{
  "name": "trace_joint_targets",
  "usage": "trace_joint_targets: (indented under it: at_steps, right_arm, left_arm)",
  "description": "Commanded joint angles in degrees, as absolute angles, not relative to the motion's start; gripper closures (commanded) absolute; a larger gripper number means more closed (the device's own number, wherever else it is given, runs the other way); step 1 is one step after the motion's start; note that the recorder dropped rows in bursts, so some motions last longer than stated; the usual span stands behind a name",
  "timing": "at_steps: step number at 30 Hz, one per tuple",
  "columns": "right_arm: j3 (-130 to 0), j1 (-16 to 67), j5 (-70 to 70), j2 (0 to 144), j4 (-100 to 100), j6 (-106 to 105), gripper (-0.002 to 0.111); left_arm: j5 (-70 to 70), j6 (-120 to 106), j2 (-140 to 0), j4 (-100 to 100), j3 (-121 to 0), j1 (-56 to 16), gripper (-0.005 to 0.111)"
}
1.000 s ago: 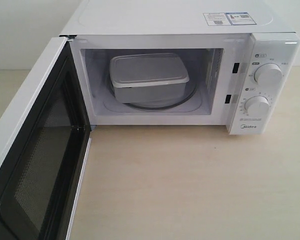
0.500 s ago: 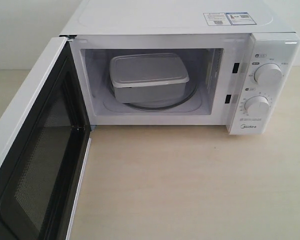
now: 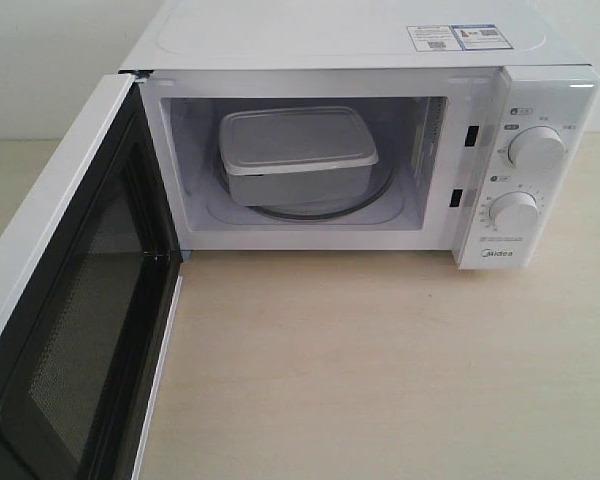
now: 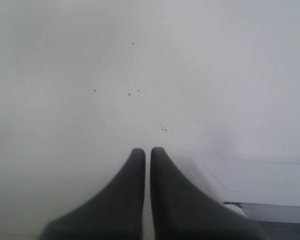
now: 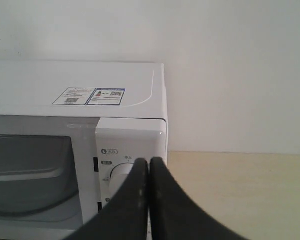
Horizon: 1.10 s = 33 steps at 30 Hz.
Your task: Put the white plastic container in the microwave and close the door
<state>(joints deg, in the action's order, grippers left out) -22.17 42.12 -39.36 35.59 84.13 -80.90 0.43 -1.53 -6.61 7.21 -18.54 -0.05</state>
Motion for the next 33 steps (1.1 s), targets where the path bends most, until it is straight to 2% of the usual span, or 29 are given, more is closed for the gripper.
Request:
trace_joint_targets:
  at_steps: [1, 8, 16, 25, 33]
  right_arm:
    - [-22.5, 41.7, -39.3, 35.1, 83.7, -80.8, 0.109]
    - [-22.5, 41.7, -43.0, 35.1, 85.0, -81.4, 0.109]
    - [-22.5, 41.7, -43.2, 35.1, 87.0, -84.7, 0.109]
    - [-22.5, 41.7, -42.3, 35.1, 87.0, -84.7, 0.109]
    - [-22.5, 41.7, -42.2, 35.1, 87.2, -84.7, 0.109]
  left_arm:
    - [0.4, -0.9, -6.9, 6.9, -18.9, -0.5, 0.102]
    - [-3.0, -0.9, -6.9, 6.9, -18.9, -0.5, 0.102]
    - [0.0, -0.9, -7.0, 7.1, -18.9, -0.5, 0.102]
    - [9.2, -0.8, -13.6, 9.8, -23.1, -0.5, 0.102]
    - [24.6, -3.5, -26.5, 11.8, -34.9, -0.5, 0.102]
